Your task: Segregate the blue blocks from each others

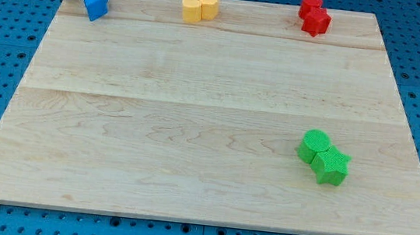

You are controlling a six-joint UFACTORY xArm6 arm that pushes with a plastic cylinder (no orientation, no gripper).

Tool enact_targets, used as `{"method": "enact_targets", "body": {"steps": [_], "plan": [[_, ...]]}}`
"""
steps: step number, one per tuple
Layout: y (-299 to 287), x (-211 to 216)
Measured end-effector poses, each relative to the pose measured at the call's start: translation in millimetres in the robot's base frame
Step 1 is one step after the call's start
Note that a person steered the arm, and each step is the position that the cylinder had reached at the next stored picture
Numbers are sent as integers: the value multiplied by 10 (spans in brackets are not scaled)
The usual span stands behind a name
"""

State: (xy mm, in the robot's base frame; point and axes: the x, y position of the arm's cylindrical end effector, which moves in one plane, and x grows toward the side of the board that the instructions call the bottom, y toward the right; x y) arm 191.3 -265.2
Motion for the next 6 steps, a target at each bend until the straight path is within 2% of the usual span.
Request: {"method": "enact_targets", "body": {"steps": [1, 2, 3, 5, 6], "plan": [[461, 191], [598, 767], [652, 986], [495, 816], [536, 488]]}}
